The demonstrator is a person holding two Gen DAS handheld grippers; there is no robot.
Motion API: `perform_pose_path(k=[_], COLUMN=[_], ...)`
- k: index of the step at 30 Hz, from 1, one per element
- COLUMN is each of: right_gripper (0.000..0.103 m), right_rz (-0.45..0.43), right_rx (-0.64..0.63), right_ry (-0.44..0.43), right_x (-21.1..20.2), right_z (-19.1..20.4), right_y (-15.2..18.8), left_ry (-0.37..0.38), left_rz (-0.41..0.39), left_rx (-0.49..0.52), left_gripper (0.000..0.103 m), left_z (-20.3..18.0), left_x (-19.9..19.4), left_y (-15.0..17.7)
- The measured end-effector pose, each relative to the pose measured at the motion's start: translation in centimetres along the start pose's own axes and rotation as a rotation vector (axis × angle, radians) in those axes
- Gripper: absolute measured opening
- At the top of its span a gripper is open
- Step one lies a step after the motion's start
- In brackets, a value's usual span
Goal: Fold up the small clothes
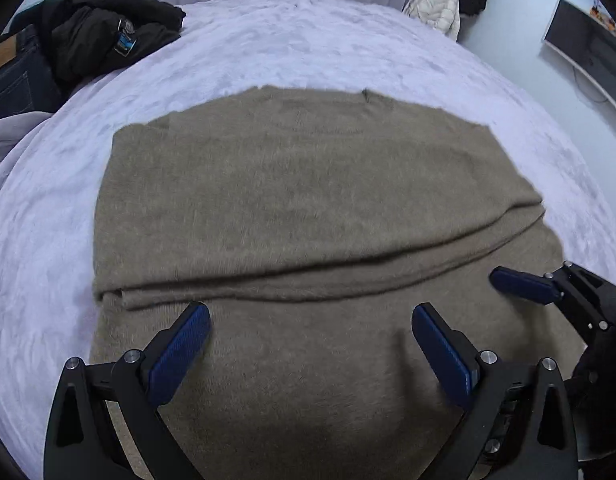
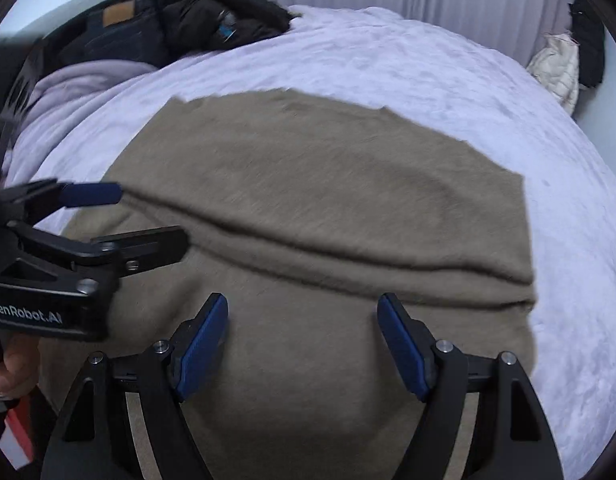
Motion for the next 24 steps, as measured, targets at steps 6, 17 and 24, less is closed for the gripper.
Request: perform_pose_path(k=[6, 17, 24], right_gripper=[0.080, 0.083, 0.083], right_rz=[-0.024, -0.107, -0.059], right_rx=[0.096, 0.146, -0.166], right_ry=[0.031, 0.128, 0.024], right_x=[-0.7, -7.3, -3.3], right_z=[-5.8, -9.8, 2.4], right_y=[2.1, 5.9, 7.2], left_ry=[-0.032, -0.058, -0.107], left_rz=[0.005, -0.067, 0.004], left_rx=[-0.093, -0.097, 0.072], left_gripper=[0.102, 0.102, 0.103], left_z=[5.6, 4.3, -1.9], left_x=[-0.6, -6.1, -2.1], left_y=[3.6, 6.6, 7.5])
Point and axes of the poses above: each gripper's, at about its wrist camera, not at the fingertips, and x roughly the way its jaws point, z to its left, y to its underside, the point moved 5 cm from there along x, roughly the way its jaws point, and after that the axes turned 8 degrees about x, right-handed, at the moved point
